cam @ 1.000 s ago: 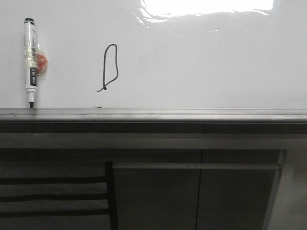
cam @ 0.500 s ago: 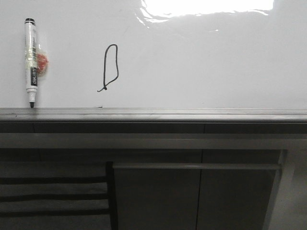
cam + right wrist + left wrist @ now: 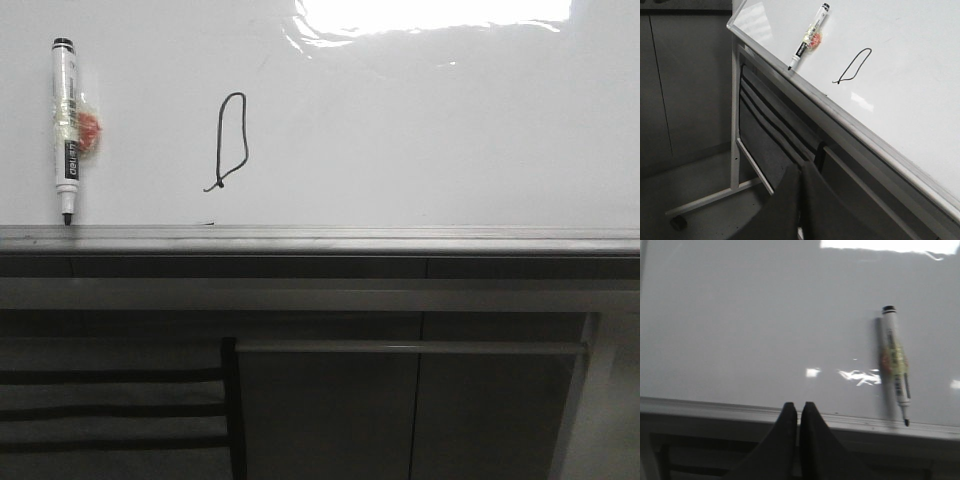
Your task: Write number 0 on whiteboard
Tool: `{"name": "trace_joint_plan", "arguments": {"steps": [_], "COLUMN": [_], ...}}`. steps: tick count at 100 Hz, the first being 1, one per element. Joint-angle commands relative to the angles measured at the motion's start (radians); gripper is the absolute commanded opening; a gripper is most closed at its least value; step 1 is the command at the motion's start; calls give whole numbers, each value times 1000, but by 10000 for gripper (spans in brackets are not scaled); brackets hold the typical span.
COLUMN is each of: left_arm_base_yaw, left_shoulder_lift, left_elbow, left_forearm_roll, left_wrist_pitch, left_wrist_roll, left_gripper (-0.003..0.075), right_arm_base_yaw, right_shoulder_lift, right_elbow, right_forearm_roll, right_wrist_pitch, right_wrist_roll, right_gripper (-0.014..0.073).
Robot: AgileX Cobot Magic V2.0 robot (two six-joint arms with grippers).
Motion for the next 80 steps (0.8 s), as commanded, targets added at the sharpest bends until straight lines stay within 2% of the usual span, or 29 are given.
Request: {"name": "trace_joint_plan", "arguments": {"steps": [1,11,29,34,52,65,80], "left_arm_base_yaw": [29,57,61,61,61,61,61], "left_shoulder_lift": [-32,-87,-136,-136,-136,-136,-136], "left_elbow": [15,81,172,170,170,170,170], "left_forearm_roll": [159,159,169,190,294,306,270], "left_wrist_pitch": [-140,-220,-221,-155,-70,77,74], "left_wrist_roll": [-178,-178,-176,-176,-174,-151,-141], "left_gripper": [-20,-20,-20,-20,-20,-20,-20], "right_arm_base_yaw": [0,0,0,0,0,0,0], "right_shoulder_lift": [5,5,5,5,5,5,5], "right_elbow": [-27,-27,-27,-27,-27,-27,-27], "right_forearm_roll": [6,6,6,6,6,6,6], "right_wrist_pitch": [-78,-78,-75,-75,-77,-77,-77], "right_wrist_roll": [-5,-5,-5,-5,-5,-5,-5], "right_gripper": [-60,-60,-60,-60,-60,-60,-60]}}
